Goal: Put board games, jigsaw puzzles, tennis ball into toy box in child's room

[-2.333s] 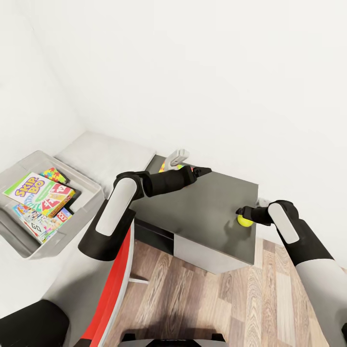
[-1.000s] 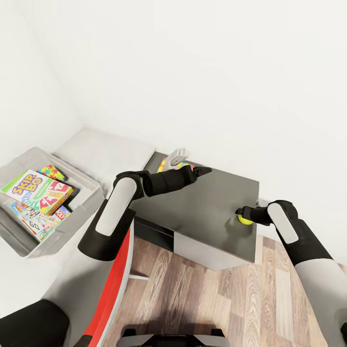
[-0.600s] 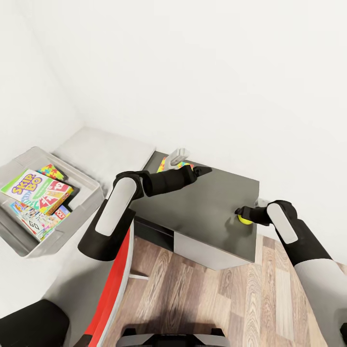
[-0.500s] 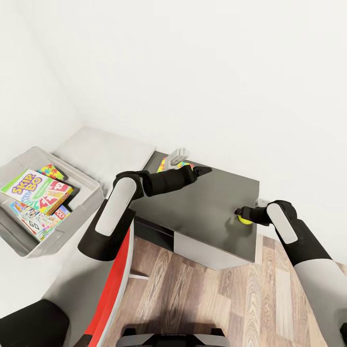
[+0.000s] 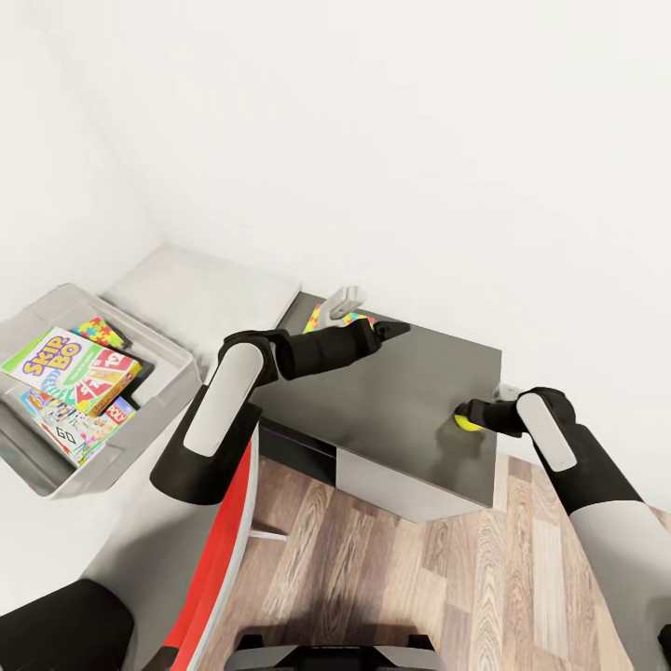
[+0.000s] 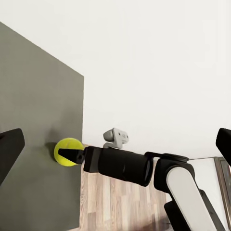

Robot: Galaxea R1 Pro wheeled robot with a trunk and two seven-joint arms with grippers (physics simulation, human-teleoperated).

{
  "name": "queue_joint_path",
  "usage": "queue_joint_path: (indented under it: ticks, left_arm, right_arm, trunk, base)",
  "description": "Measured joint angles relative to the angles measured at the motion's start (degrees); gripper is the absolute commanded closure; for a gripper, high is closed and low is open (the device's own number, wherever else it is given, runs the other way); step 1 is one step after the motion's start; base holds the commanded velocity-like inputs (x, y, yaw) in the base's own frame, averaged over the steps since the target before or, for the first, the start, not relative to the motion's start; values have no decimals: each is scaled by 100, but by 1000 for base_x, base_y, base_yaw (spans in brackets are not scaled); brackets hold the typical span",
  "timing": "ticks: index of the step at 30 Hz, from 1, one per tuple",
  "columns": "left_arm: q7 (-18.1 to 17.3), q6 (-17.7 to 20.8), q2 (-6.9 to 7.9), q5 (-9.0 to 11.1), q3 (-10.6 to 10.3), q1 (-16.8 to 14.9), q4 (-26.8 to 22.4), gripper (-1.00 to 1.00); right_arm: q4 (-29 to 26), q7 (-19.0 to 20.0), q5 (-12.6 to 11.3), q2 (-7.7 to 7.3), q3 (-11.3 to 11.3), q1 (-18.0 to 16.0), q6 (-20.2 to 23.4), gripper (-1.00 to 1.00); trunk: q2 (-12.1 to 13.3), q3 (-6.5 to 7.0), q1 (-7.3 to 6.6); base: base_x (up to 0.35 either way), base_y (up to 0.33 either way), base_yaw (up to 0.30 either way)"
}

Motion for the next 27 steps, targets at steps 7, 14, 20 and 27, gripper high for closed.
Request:
queue_joint_path:
  ticks: [7,14,20,27]
  left_arm:
    - [0,0,0,3,0,2,-9,-100]
    - [-2,0,10,8,0,8,-18,-100]
    - [-7,5,34,19,3,20,-86,-100]
    - [-8,7,63,41,15,55,-277,-100]
  right_arm:
    - [-2,-1,7,-8,-5,-2,4,100]
    - [-7,-6,6,-11,-11,-7,3,100]
    - [-74,-17,2,-19,-15,-13,20,100]
    - [-357,-24,-4,-39,-42,9,65,100]
  trunk:
    - [0,0,0]
    - [0,0,0]
    - [0,0,0]
    - [0,0,0]
  base:
    - [0,0,0]
    - [0,0,0]
    - [0,0,0]
    - [0,0,0]
